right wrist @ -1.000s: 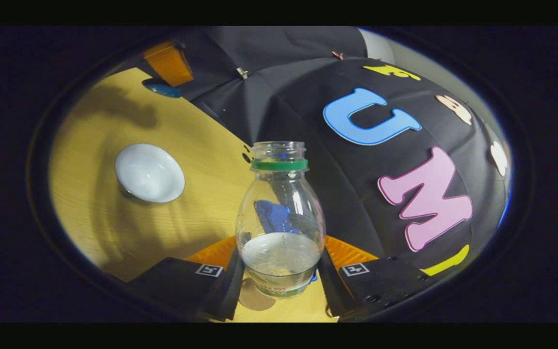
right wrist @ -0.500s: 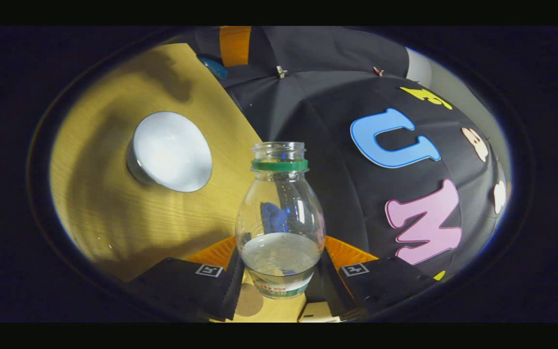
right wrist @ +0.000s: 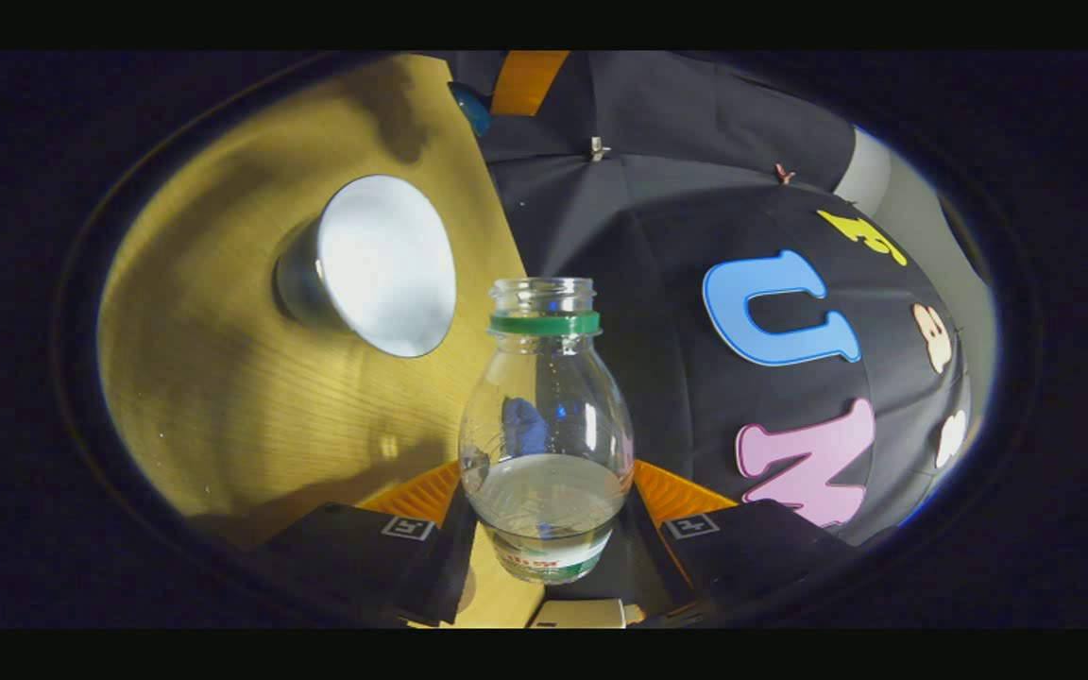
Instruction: Open the teacup lid with one hand, grasp the water bottle and pour water into the teacup with the other hand; after pouring, place the water bottle on the coaster and then close the teacup lid.
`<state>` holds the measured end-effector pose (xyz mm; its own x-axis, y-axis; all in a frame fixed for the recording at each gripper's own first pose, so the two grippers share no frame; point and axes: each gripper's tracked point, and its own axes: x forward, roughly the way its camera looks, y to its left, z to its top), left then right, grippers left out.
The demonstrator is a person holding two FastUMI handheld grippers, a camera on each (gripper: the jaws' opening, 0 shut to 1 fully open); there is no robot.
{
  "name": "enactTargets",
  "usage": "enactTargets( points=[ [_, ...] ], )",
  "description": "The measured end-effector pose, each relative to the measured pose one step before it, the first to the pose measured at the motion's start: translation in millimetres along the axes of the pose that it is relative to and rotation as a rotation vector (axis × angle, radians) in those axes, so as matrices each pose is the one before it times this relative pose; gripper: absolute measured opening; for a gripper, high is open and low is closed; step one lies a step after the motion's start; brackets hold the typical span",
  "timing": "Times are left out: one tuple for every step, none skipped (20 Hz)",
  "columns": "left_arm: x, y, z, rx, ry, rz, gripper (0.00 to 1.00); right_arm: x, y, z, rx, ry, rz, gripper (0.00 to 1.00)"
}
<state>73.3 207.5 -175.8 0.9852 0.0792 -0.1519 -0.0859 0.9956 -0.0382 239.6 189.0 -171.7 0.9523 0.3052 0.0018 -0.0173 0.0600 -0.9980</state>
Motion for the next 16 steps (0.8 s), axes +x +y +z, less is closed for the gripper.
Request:
enactTargets(
  points=[
    [0.63, 0.82, -0.88, -0.00266, 0.00489, 0.00259, 0.26, 1.81, 3.01, 1.20, -0.01086, -0.00592, 0.00878, 0.72],
    [0.81, 0.54, -2.60, -0.00043, 0.00474, 0.00297, 0.26, 0.60, -1.08, 0.77, -0.01473, -0.01054, -0.00026, 0.73],
    [0.57, 1.16, -0.40, 0.00186, 0.00068, 0.00448, 0.26, -0.28, -1.57, 1.72, -0.01710, -0.01242, -0.00094, 0.72],
    [-0.43, 2.24, -0.19, 0.00138, -0.00365, 0.00272, 0.26, 0.81, -0.36, 1.61, -0.01313, -0.00920, -0.00142, 0.72],
    [0.94, 0.55, 0.93, -0.00130, -0.00059, 0.00209, 0.26, 0.78, 1.05, 0.73, -0.00787, -0.00611, 0.00329, 0.72],
    [0.89, 1.22, -1.47, -0.00161, 0.00165, 0.00340, 0.26, 0.14, 1.57, 0.04, -0.00581, -0.00277, 0.00161, 0.72],
    [0.58, 1.41, -0.42, 0.00886, 0.00525, 0.00725, 0.26, 1.03, 0.59, 0.44, -0.00633, -0.00376, 0.00160, 0.72],
    [-0.84, 1.18, -1.18, 0.01565, 0.00068, 0.00582, 0.22, 0.52, 0.37, 0.23, -0.00543, -0.00347, 0.00048, 0.72],
    [-1.09, -0.43, 1.41, 0.01059, -0.00212, -0.00031, 0.23, 0.21, -0.08, 1.86, -0.00537, -0.00293, -0.00135, 0.72],
    [-0.02, -1.13, -1.15, 0.00468, -0.00051, -0.00373, 0.26, -0.16, -0.08, 0.81, -0.00523, -0.00375, -0.00045, 0.72],
    [-2.30, -1.08, 0.38, 0.00144, 0.00118, -0.00468, 0.26, 1.68, 0.24, 2.03, -0.00773, -0.00547, -0.00085, 0.72],
    [-0.77, -1.20, -1.37, 0.00086, 0.00186, -0.00382, 0.26, 0.76, -0.15, 1.12, -0.01057, -0.00659, 0.00002, 0.72],
    [-0.15, -1.51, -0.62, -0.00097, 0.00137, -0.00305, 0.26, 0.69, 0.80, 2.38, -0.01211, -0.00435, 0.00080, 0.72],
    [-0.74, -1.46, -0.37, -0.00227, 0.00117, -0.00328, 0.26, 0.32, 0.99, -0.86, -0.01017, -0.00453, 0.00296, 0.72],
    [-0.64, -0.72, -0.14, -0.00192, 0.00005, -0.00104, 0.26, 2.12, 1.28, 0.35, -0.00943, -0.00387, 0.00310, 0.68],
    [-0.19, -1.00, -1.41, 0.00604, 0.00115, -0.00067, 0.26, 1.94, 1.15, -0.07, -0.01193, -0.00651, 0.00245, 0.72]
  ],
)
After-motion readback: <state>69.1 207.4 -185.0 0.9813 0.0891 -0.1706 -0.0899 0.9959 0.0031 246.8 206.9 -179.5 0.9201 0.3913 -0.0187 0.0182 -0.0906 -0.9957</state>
